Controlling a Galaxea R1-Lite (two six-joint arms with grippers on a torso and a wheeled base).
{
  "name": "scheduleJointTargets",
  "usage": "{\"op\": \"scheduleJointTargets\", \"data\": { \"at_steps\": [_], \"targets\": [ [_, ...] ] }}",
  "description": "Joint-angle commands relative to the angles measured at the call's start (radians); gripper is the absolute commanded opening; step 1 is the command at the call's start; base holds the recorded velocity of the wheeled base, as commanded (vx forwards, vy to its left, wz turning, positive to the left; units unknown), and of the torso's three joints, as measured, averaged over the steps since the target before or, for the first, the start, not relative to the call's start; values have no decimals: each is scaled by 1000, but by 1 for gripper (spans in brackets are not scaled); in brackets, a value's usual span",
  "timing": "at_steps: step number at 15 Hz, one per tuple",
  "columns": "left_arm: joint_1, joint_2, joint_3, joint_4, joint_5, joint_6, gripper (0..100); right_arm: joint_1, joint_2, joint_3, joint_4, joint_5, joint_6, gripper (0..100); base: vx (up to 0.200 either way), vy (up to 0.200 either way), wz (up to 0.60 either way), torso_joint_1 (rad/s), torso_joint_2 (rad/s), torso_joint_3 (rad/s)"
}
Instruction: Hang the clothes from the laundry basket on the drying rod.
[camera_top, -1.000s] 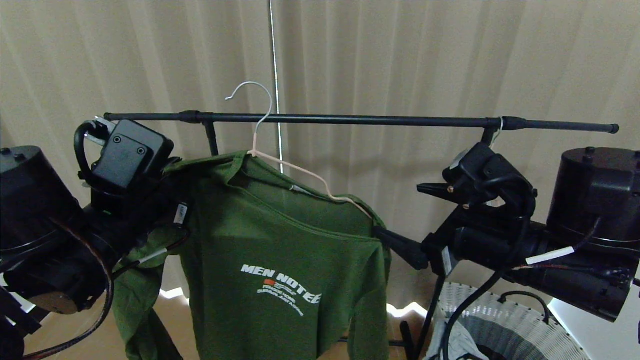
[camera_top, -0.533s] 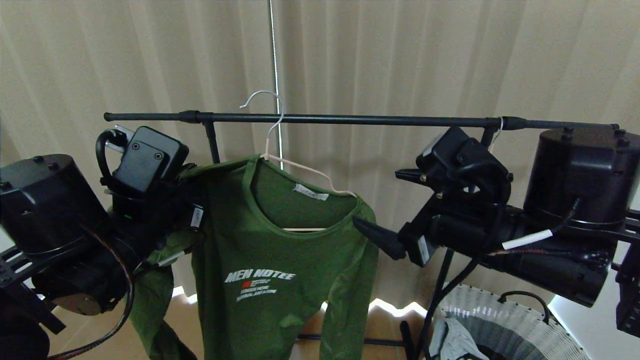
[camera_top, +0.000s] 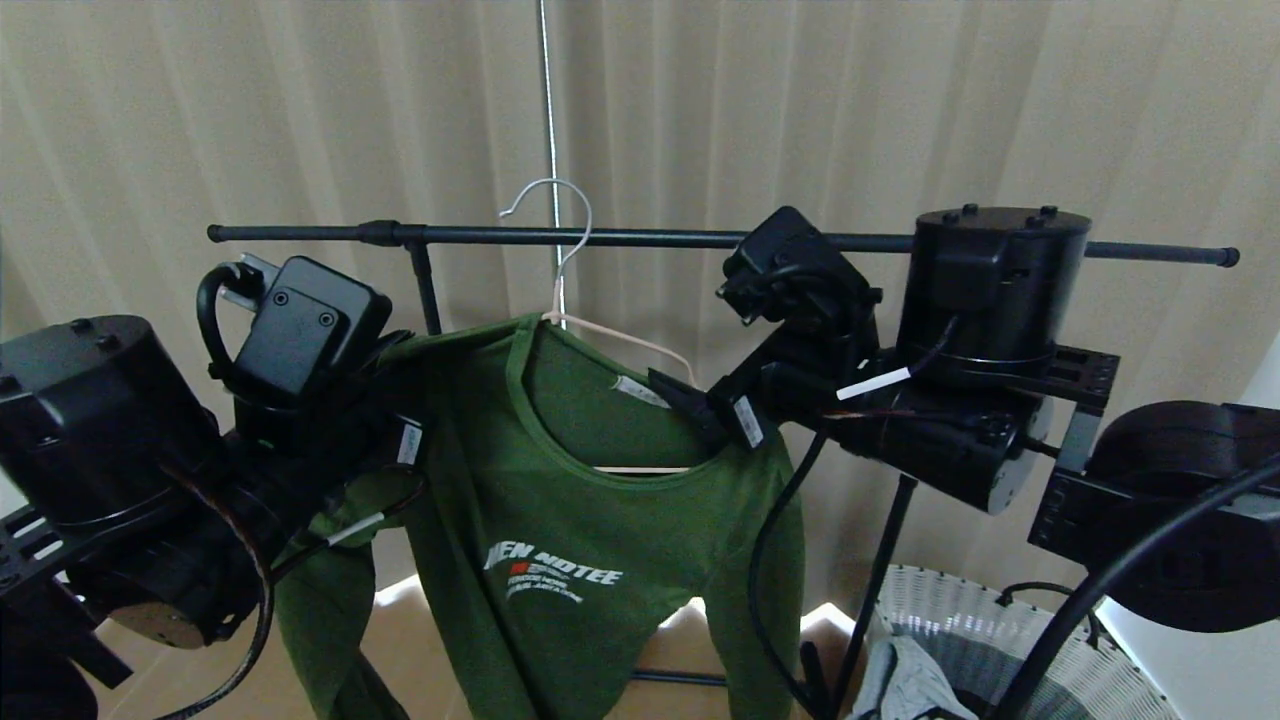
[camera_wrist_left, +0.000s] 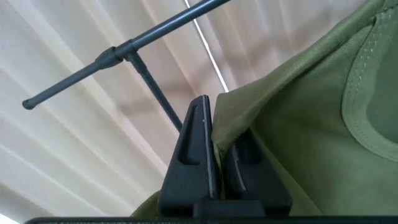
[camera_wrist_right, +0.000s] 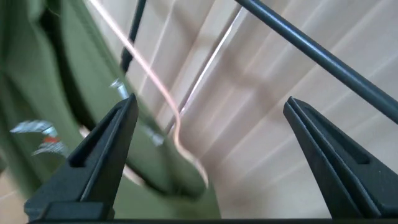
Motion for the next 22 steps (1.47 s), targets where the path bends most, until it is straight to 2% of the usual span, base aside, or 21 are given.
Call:
{"op": "scheduleJointTargets", "data": {
  "at_steps": [1,11,12,22],
  "targets": [
    [-2,-10,4,0,0,0,0,-17,34,-10,-2,-1,-9,100,0,0,0,0,0,0],
    [-50,-55,21,0,-7,2,0,-26,40,-8,-3,-1,-9,100,0,0,0,0,0,0],
    [-51,-56,24,0,-7,2,0,-26,40,-7,-3,-1,-9,0,0,0,0,0,0,0],
    [-51,-56,56,-2,-8,0,0,-25,22,27,-17,-1,-6,0,0,0,0,0,0,0]
  ]
}}
